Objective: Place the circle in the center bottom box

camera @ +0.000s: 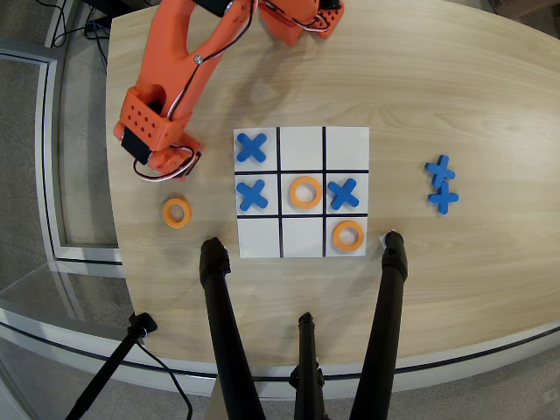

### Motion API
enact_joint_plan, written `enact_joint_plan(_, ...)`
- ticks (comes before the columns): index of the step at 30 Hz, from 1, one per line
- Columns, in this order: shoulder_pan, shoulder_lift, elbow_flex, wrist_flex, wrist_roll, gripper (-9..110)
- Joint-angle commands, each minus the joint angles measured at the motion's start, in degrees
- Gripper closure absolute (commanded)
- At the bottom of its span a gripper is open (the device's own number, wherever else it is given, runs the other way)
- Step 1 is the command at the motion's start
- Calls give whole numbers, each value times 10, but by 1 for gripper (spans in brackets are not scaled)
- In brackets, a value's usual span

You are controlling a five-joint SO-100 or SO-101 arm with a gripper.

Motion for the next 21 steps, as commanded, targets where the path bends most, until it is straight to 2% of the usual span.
enact_joint_plan(1, -4, 57, 15, 30, 2, 102)
enact_joint_plan(9, -87, 262, 16, 134, 50, 102)
enact_joint_plan(16, -247, 413, 98, 193, 103, 102)
enact_joint_plan(21, -380, 475, 243, 129, 148, 102)
